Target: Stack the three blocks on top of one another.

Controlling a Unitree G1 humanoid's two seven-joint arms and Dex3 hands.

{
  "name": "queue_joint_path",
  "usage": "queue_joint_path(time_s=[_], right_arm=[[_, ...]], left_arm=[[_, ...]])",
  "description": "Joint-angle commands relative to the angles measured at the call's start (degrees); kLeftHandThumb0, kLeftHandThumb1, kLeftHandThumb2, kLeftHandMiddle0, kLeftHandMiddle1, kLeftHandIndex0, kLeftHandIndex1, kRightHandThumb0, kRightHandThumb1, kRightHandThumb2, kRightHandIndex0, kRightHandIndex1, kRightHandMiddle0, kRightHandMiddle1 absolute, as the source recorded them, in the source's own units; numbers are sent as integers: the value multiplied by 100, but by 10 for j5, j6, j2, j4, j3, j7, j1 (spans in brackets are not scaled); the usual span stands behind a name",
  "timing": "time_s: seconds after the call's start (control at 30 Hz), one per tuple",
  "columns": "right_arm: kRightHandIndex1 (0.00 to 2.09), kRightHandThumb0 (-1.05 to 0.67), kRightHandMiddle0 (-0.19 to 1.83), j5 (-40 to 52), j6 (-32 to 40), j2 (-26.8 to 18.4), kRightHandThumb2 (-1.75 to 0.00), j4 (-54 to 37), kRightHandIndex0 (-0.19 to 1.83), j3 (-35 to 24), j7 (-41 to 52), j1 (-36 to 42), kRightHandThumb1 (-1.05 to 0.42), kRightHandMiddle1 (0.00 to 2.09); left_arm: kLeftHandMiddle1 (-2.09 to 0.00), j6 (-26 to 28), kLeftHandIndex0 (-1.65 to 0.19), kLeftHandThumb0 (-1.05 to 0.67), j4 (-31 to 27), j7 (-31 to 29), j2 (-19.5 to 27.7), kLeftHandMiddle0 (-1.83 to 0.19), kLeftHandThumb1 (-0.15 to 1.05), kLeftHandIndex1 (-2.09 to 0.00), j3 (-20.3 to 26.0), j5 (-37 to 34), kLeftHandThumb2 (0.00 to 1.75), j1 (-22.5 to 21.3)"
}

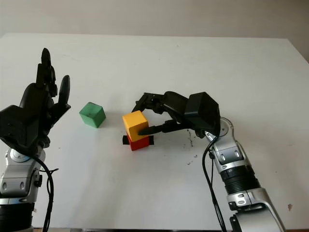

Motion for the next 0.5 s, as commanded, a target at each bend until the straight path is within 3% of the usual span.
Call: queue_joint_path(time_s=[0.0,0.47], right_arm=[[5,-65,51,1,-6,-2,-6,-10,24,1,1,4,-92,132],[5,-65,49,-13,-35,-8,-6,-7,23,3,-2,9,-94,129]], left_arm=[[0,-2,19,-68,-10,0,2,19,105,0,-1,-1,64,4],[-1,-3,19,-67,-10,0,3,19,105,0,-2,1,65,5]])
